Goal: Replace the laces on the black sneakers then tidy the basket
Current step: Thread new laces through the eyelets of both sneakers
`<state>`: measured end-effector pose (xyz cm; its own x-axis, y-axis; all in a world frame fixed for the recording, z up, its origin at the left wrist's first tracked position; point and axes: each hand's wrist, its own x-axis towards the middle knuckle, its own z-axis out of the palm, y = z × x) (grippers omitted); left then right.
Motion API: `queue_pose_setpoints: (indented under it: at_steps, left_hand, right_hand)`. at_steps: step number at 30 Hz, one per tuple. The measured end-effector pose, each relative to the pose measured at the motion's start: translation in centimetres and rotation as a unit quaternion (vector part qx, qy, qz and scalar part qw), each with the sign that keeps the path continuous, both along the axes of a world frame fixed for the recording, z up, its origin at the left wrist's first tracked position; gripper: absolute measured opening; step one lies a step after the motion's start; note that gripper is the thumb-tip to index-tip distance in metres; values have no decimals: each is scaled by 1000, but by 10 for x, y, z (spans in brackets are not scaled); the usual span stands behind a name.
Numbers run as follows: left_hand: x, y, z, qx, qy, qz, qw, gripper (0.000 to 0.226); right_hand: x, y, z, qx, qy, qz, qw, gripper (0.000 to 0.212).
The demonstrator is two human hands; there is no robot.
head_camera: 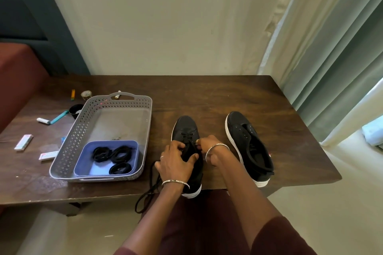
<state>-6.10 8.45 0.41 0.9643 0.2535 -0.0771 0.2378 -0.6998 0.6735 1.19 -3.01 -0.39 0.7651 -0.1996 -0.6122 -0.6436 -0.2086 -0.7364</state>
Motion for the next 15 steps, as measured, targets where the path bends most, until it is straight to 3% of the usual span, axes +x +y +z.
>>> queue_pose_setpoints:
  at_steps: [3, 8, 15]
  left_hand:
    - [-2, 0, 2, 9, -33, -38, 999, 31]
    - [-11, -4, -3, 136, -62, -95, 984, 25]
    - [-12, -3, -7, 150, -53, -86, 984, 29]
  right_hand:
    - [-1, 0, 10, -3, 7, 3, 1000, 32]
    - [-7, 1, 19, 25, 2, -5, 1000, 13]
    - [-5, -6, 13, -6, -71, -24, 997, 28]
